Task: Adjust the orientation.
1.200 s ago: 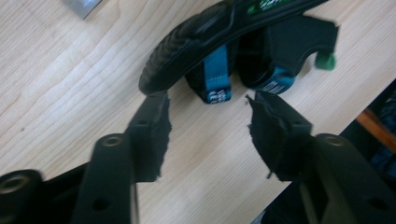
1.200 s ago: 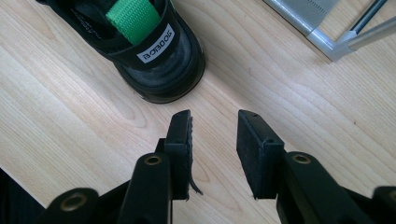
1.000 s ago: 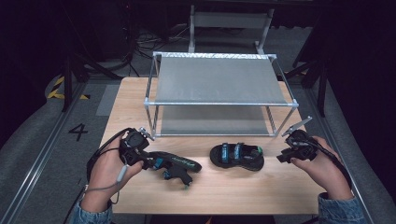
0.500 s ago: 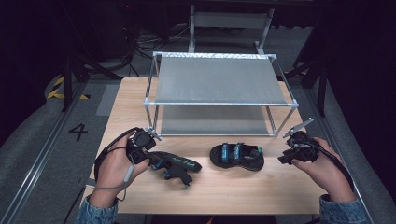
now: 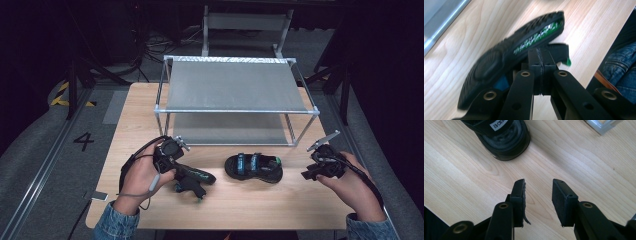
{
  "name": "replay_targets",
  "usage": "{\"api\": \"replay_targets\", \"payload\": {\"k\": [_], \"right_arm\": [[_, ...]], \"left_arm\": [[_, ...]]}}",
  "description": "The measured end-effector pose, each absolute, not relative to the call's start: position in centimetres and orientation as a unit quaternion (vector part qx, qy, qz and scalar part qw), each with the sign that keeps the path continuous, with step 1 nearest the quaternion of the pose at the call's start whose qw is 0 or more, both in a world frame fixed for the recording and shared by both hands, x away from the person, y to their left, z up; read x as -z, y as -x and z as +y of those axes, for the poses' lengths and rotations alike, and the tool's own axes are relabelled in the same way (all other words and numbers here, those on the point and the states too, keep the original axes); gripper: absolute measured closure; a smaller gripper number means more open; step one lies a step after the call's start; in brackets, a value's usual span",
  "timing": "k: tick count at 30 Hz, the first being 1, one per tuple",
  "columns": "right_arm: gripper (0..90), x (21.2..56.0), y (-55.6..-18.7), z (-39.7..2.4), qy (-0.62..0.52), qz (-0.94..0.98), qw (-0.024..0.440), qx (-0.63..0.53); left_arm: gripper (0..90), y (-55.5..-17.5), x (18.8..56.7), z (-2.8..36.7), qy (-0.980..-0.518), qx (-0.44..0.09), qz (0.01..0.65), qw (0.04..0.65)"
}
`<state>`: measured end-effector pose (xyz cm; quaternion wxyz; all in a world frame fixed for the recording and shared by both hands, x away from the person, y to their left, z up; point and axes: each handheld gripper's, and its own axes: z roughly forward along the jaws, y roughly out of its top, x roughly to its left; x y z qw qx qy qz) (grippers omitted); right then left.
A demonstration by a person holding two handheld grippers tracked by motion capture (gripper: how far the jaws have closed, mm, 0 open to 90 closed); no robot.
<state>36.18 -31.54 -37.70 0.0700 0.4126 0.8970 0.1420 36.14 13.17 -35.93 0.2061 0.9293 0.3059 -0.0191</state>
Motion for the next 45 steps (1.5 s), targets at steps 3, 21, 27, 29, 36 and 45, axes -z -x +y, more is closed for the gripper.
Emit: {"api": "replay_targets", "payload": {"k": [3, 21, 27, 29, 36, 45], "right_arm": [[63.6, 37.7, -36.0, -31.8, -0.415, 0.896, 0.07, -0.142], [62.5, 38.0, -35.5, -32.7, -0.428, 0.89, 0.065, -0.144], [61.9, 37.9, -35.5, -32.9, -0.431, 0.888, 0.069, -0.143], [61.9, 37.9, -35.4, -32.9, -0.431, 0.888, 0.069, -0.143], [62.0, 38.2, -34.8, -33.4, -0.439, 0.885, 0.065, -0.142], [61.1, 38.1, -33.6, -34.5, -0.454, 0.877, 0.071, -0.142]], "left_arm": [[89.9, -36.5, 36.3, 12.6, -0.931, 0.017, 0.303, 0.203], [89.8, -38.2, 38.2, 11.4, -0.931, 0.011, 0.307, 0.197], [89.8, -38.2, 38.1, 11.0, -0.934, -0.007, 0.302, 0.191], [89.8, -38.3, 38.1, 10.9, -0.934, -0.012, 0.3, 0.194], [89.9, -39.3, 37.8, 10.1, -0.934, -0.04, 0.297, 0.193], [90.0, -41.2, 38.1, 9.2, -0.929, -0.064, 0.306, 0.198]]}}
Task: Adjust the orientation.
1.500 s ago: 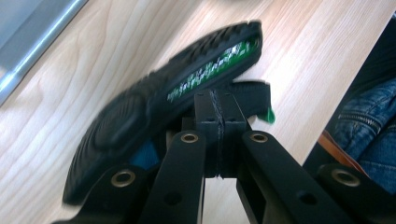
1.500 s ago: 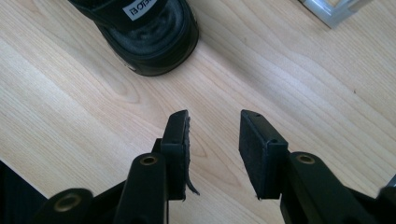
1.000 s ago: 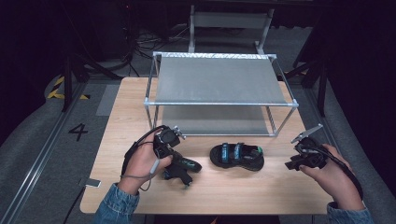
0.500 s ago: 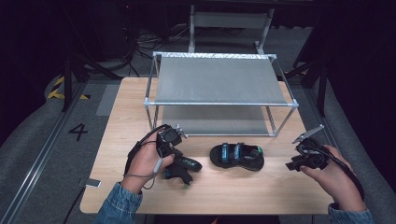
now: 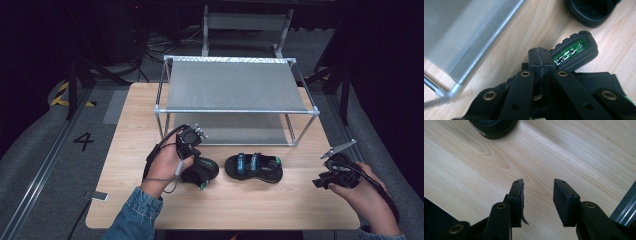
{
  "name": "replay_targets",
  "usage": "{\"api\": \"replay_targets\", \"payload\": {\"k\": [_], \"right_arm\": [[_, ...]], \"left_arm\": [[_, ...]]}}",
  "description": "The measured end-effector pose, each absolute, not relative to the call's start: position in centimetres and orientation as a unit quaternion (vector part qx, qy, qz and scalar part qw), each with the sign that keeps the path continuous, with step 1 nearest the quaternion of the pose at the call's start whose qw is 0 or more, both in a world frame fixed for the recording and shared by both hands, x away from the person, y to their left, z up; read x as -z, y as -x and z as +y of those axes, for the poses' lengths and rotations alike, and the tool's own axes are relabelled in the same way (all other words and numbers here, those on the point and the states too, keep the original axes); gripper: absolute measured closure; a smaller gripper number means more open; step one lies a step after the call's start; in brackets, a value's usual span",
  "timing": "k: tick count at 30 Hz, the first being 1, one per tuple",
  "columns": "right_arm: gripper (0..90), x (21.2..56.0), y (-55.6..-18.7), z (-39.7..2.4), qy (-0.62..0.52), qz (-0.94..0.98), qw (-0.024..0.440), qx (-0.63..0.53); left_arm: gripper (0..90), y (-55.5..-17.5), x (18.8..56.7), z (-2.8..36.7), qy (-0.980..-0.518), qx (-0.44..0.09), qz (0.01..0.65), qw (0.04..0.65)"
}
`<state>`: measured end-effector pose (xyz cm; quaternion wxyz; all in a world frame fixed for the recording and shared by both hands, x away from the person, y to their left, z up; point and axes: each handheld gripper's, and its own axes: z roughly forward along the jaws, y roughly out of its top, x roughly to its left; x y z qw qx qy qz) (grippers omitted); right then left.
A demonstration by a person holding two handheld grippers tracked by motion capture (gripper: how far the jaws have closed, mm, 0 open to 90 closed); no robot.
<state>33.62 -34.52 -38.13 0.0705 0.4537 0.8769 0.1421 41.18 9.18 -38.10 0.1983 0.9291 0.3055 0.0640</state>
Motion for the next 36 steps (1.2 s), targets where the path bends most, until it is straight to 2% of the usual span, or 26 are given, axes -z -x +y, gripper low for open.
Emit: {"api": "replay_targets", "payload": {"k": [5, 8, 11, 12, 14, 19, 30, 36], "right_arm": [[59.8, 38.1, -32.9, -35.3, -0.463, 0.872, 0.073, -0.144], [59.8, 38.1, -32.6, -35.8, -0.472, 0.866, 0.077, -0.145], [59.7, 38.2, -32.4, -36.2, -0.478, 0.862, 0.079, -0.146], [59.7, 38.2, -32.3, -36.3, -0.477, 0.863, 0.08, -0.147], [59.7, 38.2, -32.2, -36.4, -0.481, 0.86, 0.083, -0.148], [59.7, 37.9, -32.3, -36.6, -0.488, 0.853, 0.093, -0.158], [58.9, 38.0, -32.4, -36.3, -0.485, 0.856, 0.093, -0.156], [58.4, 38.2, -32.5, -36.2, -0.483, 0.857, 0.091, -0.155]], "left_arm": [[88.2, -42.1, 38.4, 8.9, -0.925, -0.069, 0.318, 0.198], [78.4, -42.4, 38.3, 8.5, -0.922, -0.09, 0.325, 0.191], [65.2, -42.4, 37.7, 8.5, -0.911, -0.119, 0.331, 0.215], [65.0, -42.2, 37.5, 8.5, -0.905, -0.137, 0.33, 0.232], [52.2, -42.0, 37.0, 8.6, -0.895, -0.157, 0.336, 0.247], [51.0, -41.4, 36.0, 8.9, -0.886, -0.164, 0.341, 0.267], [49.9, -40.6, 35.7, 7.5, -0.895, -0.12, 0.324, 0.283], [45.4, -40.7, 36.3, 6.6, -0.898, -0.1, 0.316, 0.29]]}}
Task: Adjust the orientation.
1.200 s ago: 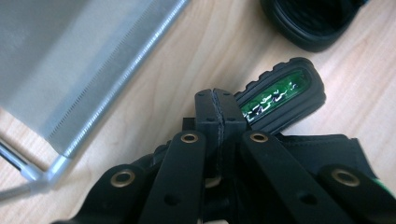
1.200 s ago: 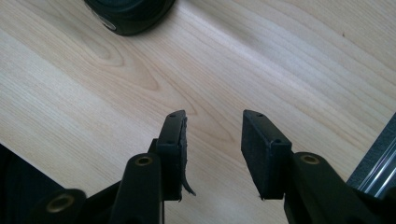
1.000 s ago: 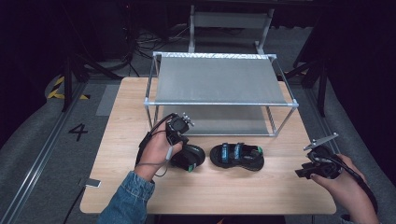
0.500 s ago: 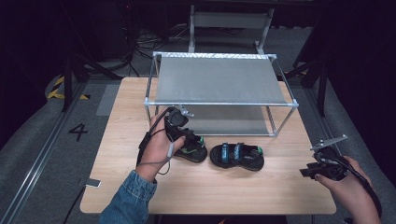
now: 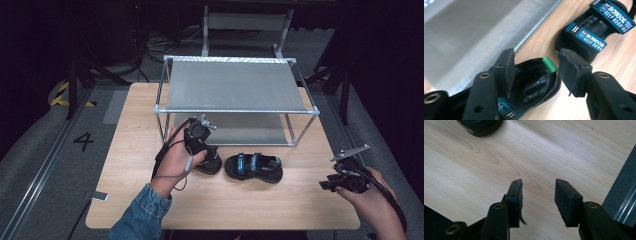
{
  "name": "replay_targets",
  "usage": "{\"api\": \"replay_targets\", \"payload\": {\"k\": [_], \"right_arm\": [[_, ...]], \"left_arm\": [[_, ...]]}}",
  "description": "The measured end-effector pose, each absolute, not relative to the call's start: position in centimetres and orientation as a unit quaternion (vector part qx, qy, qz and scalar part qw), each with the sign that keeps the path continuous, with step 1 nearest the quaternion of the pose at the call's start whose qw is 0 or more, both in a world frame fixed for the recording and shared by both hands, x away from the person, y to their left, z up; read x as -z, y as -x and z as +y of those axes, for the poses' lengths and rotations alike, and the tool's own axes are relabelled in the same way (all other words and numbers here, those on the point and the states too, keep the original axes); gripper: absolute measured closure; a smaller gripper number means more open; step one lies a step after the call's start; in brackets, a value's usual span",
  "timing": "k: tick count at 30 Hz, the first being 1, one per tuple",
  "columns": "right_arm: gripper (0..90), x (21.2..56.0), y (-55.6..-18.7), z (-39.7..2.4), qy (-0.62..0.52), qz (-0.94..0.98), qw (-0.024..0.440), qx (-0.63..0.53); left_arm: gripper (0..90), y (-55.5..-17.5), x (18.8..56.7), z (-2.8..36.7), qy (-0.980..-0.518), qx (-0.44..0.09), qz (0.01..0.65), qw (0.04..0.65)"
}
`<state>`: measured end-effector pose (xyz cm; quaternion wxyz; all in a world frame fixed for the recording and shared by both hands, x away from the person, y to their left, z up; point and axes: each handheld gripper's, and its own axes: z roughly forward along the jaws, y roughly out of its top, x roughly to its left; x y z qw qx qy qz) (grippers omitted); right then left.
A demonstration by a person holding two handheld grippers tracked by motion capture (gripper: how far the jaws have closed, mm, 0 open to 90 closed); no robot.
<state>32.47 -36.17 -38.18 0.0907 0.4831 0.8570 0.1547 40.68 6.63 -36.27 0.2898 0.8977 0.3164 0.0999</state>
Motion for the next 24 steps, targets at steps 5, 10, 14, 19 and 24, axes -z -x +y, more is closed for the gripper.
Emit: {"api": "replay_targets", "payload": {"k": [5, 10, 14, 19, 24], "right_arm": [[58.8, 38.1, -32.5, -35.9, -0.476, 0.86, 0.095, -0.159], [59.7, 37.8, -32.4, -35.7, -0.47, 0.86, 0.103, -0.17], [60.0, 37.8, -32.4, -35.8, -0.47, 0.86, 0.105, -0.17], [60.1, 37.7, -32.7, -35.6, -0.467, 0.861, 0.106, -0.171], [60.1, 37.7, -33.6, -34.8, -0.457, 0.867, 0.105, -0.171]], "left_arm": [[41.7, -41.1, 37.4, 5.8, -0.905, -0.093, 0.309, 0.279], [61.6, -41.2, 38.0, 5.1, -0.912, -0.071, 0.305, 0.266], [80.8, -41.0, 37.8, 5.2, -0.911, -0.064, 0.311, 0.263], [85.8, -40.3, 37.2, 5.5, -0.917, -0.058, 0.301, 0.256], [86.0, -38.8, 36.3, 6.1, -0.924, -0.06, 0.294, 0.238]]}}
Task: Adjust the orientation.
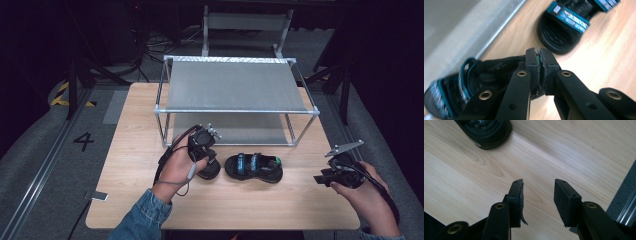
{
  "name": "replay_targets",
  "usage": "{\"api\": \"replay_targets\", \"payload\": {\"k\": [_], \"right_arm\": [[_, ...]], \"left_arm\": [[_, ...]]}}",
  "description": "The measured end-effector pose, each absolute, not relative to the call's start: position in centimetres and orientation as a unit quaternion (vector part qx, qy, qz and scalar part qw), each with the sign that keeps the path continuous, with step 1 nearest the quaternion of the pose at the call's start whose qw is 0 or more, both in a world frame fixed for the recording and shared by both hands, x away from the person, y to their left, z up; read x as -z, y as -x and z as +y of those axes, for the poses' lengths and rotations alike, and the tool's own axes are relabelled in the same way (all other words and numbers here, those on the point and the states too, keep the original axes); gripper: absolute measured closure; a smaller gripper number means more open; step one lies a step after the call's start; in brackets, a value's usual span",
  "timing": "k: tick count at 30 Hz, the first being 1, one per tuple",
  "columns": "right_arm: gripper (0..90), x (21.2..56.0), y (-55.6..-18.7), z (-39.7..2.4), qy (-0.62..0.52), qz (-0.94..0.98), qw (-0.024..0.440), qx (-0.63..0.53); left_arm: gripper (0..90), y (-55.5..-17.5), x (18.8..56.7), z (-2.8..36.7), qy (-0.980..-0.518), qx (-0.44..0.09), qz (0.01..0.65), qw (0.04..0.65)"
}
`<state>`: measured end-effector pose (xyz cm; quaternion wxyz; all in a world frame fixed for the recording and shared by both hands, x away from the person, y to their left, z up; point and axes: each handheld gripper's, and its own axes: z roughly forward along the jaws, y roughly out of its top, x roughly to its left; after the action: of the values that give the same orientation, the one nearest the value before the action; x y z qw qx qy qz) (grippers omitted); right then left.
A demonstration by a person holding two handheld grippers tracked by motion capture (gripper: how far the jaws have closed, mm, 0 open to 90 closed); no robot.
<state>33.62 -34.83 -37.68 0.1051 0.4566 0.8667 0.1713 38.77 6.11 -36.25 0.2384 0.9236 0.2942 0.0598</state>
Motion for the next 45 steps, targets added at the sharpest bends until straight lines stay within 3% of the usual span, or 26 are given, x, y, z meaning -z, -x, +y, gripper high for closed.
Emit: {"api": "replay_targets", "payload": {"k": [18, 29, 33, 35, 37, 42, 45], "right_arm": [[59.4, 36.9, -37.4, -30.8, -0.401, 0.891, 0.1, -0.187], [58.5, 36.5, -37.9, -30.2, -0.394, 0.892, 0.104, -0.194], [58.1, 36.3, -37.7, -30.2, -0.395, 0.891, 0.107, -0.198], [57.7, 36.2, -37.7, -30.3, -0.395, 0.89, 0.108, -0.199], [57.3, 36.2, -37.7, -30.4, -0.397, 0.889, 0.109, -0.199], [55.2, 36.3, -37.6, -30.6, -0.403, 0.886, 0.11, -0.203], [55.0, 36.4, -37.5, -30.7, -0.403, 0.886, 0.109, -0.203]], "left_arm": [[86.0, -34.1, 35.0, 10.0, -0.926, -0.064, 0.311, 0.204], [84.3, -33.6, 36.2, 10.2, -0.935, -0.026, 0.307, 0.175], [69.8, -33.5, 35.9, 10.2, -0.932, -0.028, 0.303, 0.198], [55.4, -33.7, 35.5, 10.6, -0.923, -0.049, 0.311, 0.221], [48.3, -33.9, 35.3, 10.8, -0.92, -0.06, 0.312, 0.228], [38.2, -35.1, 35.3, 12.0, -0.907, -0.108, 0.323, 0.248], [37.9, -35.7, 35.8, 12.3, -0.906, -0.109, 0.33, 0.241]]}}
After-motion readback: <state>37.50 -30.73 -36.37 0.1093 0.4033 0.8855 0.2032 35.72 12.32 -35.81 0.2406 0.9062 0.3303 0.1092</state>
